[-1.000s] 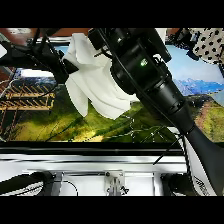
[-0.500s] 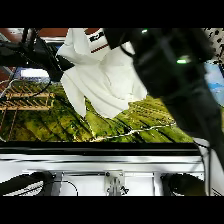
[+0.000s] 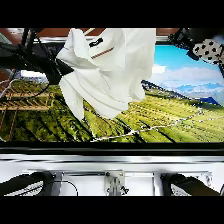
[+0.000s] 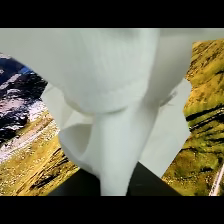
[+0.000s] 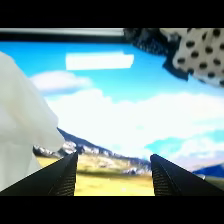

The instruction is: Fold the shirts.

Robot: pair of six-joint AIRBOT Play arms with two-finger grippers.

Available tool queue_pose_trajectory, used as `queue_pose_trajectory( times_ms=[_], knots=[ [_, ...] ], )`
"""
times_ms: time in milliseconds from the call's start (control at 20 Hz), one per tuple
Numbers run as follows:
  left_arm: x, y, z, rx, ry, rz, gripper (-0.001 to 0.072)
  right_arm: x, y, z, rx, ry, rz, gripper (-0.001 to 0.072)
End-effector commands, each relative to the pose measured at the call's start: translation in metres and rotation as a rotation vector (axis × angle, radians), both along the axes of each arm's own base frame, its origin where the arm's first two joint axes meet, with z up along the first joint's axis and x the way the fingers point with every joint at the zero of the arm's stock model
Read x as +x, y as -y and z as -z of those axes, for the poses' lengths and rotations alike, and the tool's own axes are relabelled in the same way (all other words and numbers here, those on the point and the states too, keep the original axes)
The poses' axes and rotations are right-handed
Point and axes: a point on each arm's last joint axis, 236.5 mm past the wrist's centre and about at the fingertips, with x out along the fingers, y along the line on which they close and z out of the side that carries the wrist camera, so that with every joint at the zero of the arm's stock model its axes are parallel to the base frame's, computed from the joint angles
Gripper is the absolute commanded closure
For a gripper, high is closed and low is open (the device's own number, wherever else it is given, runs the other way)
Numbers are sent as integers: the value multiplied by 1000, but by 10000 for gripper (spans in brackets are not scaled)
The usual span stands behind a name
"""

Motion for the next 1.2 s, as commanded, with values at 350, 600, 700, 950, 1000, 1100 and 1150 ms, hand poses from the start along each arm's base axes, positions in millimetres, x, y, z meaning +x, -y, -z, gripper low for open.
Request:
queue_pose_trajectory(
  times_ms=[350, 600, 700, 950, 1000, 1100, 1150],
  knots=[
    [-56, -1, 73, 21, -195, 70, 654, -13, -35, 64, -242, -132, -1052, 149],
    [-71, -4, 60, 27, -130, 92, 654, -8, -103, 88, -283, -141, -1252, 77],
    [-77, -6, 53, 28, -117, 97, 654, 11, -124, 80, -305, -58, -1240, 47],
    [-89, -9, 46, 36, -103, 111, 654, 30, -133, 65, -359, 33, -1190, 46],
    [-89, -9, 45, 36, -100, 112, 654, 27, -129, 73, -377, -7, -1195, 47],
    [-90, -9, 44, 38, -93, 118, 654, 22, -122, 86, -390, -70, -1207, 47],
    [-90, -9, 44, 41, -89, 122, 654, 19, -121, 93, -389, -104, -1222, 47]
  ],
)
